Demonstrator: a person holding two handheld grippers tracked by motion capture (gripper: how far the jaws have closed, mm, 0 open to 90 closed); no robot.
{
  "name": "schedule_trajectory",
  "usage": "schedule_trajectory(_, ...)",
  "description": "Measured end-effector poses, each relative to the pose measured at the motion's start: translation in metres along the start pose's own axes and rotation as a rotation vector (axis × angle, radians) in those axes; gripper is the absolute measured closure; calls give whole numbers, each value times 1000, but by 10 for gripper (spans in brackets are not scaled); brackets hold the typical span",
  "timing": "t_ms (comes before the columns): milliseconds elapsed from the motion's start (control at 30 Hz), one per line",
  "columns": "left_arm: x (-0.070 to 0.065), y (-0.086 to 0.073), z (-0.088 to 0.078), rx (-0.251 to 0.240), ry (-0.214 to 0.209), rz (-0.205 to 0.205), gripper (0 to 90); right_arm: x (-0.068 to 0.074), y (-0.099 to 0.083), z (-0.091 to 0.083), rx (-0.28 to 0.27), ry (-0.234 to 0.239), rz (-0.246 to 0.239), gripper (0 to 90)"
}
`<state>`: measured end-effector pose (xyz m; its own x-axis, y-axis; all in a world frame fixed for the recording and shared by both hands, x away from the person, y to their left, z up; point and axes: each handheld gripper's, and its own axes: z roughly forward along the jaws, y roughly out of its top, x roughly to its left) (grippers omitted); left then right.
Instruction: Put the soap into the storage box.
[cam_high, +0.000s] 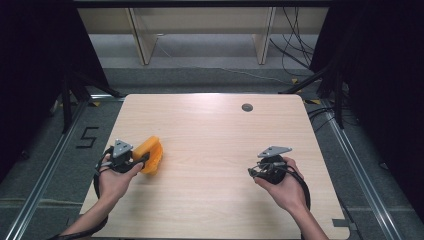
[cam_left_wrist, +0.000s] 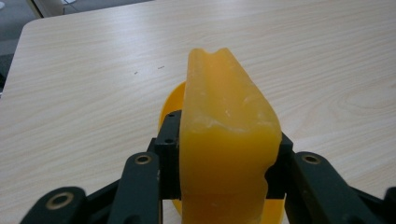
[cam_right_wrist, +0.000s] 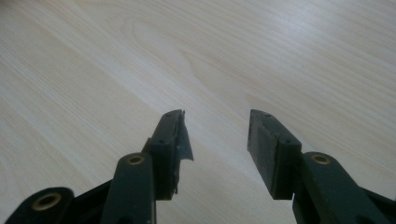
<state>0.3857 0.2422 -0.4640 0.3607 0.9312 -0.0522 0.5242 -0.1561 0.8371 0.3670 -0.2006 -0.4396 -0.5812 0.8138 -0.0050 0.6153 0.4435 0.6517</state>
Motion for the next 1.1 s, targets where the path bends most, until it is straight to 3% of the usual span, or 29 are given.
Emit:
schedule_trajectory(300,0,4,-1,40,1,15,579,1,1,0,9,7,7,557)
schedule_trajectory(433,-1,12,-4,54,6,40,549,0,1,0,12,8,8,554)
schedule_trajectory(500,1,17,-6,88,1,66,529,0,0,1,10,6,-9,553)
schedule_trajectory(533,2,21,-8,121,4,94,515,1,0,1,14,11,8,552)
schedule_trajectory(633,2,29,-8,168,-14,96,480,1,1,1,18,12,12,550)
schedule_trajectory(833,0,45,0,258,-25,59,373,1,0,1,27,14,10,544)
schedule_trajectory(1033,5,57,10,306,-32,23,368,-1,-1,2,33,16,1,537)
schedule_trajectory(1100,7,64,11,361,-57,21,382,0,-1,2,44,20,17,537)
